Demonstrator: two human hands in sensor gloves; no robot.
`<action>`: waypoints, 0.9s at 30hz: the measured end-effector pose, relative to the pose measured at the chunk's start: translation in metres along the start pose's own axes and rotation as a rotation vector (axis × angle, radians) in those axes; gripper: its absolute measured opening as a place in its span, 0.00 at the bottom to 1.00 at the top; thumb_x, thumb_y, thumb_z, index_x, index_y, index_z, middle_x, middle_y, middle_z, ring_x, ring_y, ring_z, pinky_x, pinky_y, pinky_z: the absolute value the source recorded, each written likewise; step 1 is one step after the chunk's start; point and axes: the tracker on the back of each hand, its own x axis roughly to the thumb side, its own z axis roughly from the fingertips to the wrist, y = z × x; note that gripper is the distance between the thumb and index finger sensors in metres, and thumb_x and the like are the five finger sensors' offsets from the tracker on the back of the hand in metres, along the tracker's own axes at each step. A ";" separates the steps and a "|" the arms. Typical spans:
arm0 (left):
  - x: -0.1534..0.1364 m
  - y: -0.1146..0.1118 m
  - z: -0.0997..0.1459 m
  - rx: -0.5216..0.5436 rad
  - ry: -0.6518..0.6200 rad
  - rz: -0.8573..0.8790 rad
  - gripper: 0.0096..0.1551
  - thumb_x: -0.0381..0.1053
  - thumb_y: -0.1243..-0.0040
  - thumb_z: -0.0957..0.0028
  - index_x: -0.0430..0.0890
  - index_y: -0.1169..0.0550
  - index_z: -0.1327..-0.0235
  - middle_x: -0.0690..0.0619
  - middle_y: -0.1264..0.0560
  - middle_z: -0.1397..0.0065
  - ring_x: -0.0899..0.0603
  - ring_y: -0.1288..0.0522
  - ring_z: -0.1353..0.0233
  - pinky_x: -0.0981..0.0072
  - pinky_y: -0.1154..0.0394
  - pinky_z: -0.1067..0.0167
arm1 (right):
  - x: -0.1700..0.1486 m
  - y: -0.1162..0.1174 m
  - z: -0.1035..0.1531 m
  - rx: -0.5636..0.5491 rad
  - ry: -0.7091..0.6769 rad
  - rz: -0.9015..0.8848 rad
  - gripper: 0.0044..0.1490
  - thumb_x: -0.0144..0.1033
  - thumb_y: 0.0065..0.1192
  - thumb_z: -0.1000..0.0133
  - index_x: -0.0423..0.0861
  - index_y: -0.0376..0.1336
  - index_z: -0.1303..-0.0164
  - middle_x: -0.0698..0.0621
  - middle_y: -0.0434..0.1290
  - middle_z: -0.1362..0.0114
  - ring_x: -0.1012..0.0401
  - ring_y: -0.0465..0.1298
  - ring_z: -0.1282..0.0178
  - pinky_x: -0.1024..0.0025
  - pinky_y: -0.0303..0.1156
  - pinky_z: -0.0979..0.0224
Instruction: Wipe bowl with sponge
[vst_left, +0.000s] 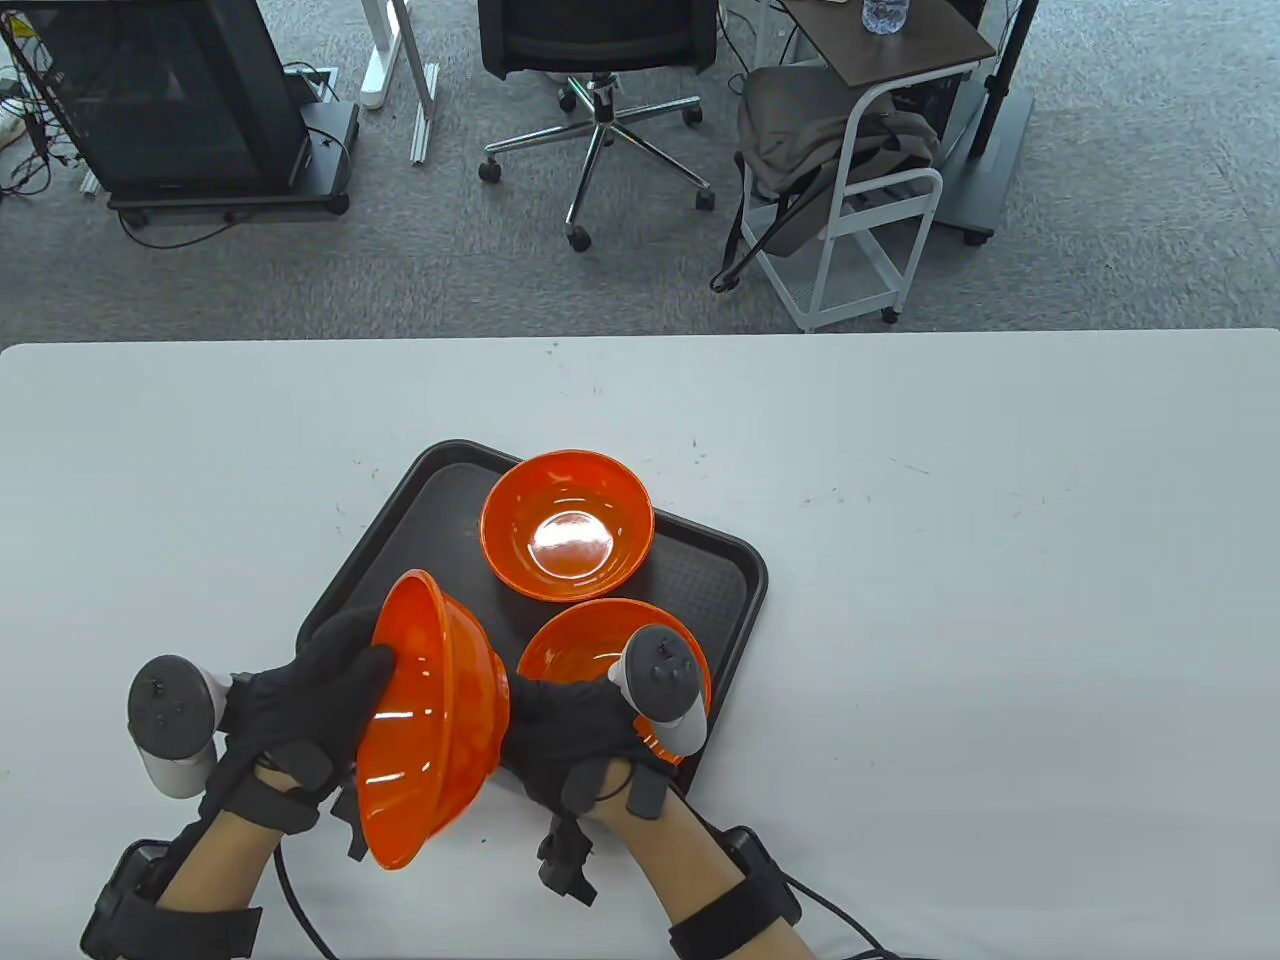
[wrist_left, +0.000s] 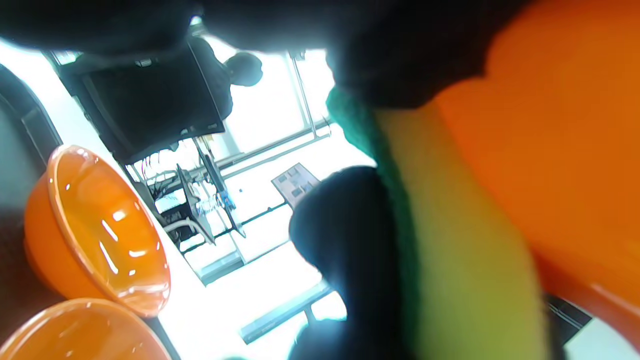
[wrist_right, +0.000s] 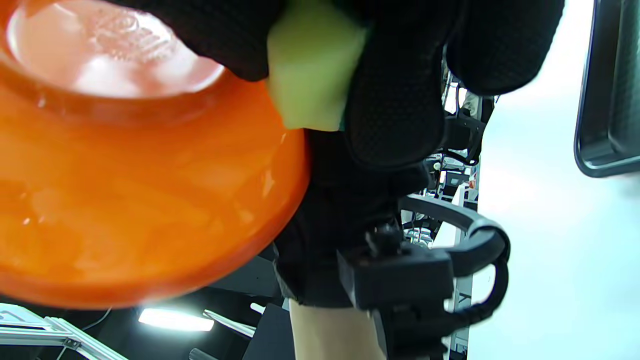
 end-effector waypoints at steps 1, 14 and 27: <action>0.000 0.002 0.000 0.014 0.003 -0.006 0.31 0.62 0.39 0.46 0.43 0.24 0.39 0.59 0.15 0.77 0.57 0.20 0.87 0.66 0.17 0.82 | 0.000 0.002 0.000 0.008 0.006 -0.008 0.34 0.38 0.61 0.40 0.33 0.53 0.32 0.32 0.72 0.33 0.48 0.84 0.49 0.40 0.72 0.39; 0.000 0.035 0.009 0.324 0.078 -0.185 0.31 0.60 0.37 0.46 0.40 0.26 0.41 0.55 0.14 0.70 0.53 0.16 0.80 0.61 0.16 0.76 | -0.006 -0.001 0.003 -0.053 0.097 -0.049 0.34 0.40 0.60 0.38 0.27 0.55 0.37 0.31 0.77 0.41 0.51 0.88 0.57 0.46 0.78 0.45; -0.008 0.045 0.013 0.327 0.193 -0.255 0.31 0.60 0.37 0.46 0.40 0.26 0.40 0.56 0.15 0.73 0.56 0.18 0.84 0.63 0.16 0.79 | 0.026 -0.036 0.019 -0.329 -0.114 0.070 0.34 0.43 0.61 0.37 0.29 0.57 0.37 0.32 0.79 0.44 0.54 0.87 0.60 0.48 0.78 0.47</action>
